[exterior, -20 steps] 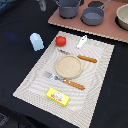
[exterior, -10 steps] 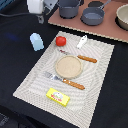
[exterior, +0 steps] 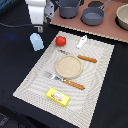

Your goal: Interact with the objects in diverse but meaningful ways.

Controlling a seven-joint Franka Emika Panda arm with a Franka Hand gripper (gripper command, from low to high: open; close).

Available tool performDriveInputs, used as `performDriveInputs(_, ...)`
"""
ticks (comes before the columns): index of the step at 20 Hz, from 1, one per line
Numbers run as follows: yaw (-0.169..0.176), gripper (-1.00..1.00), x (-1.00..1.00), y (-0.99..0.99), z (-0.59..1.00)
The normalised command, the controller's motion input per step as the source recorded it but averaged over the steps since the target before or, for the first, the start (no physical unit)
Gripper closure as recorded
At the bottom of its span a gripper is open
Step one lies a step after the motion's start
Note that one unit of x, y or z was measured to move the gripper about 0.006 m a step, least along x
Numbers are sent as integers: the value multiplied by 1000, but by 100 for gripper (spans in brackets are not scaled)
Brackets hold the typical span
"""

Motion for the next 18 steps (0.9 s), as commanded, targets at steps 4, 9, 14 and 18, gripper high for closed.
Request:
performDriveInputs(4,96,-100,-119,-239,-178)
performDriveInputs(9,79,-100,-135,-177,-279)
performDriveInputs(14,75,-100,-324,-63,-356)
performDriveInputs(18,67,-100,-456,0,-381)
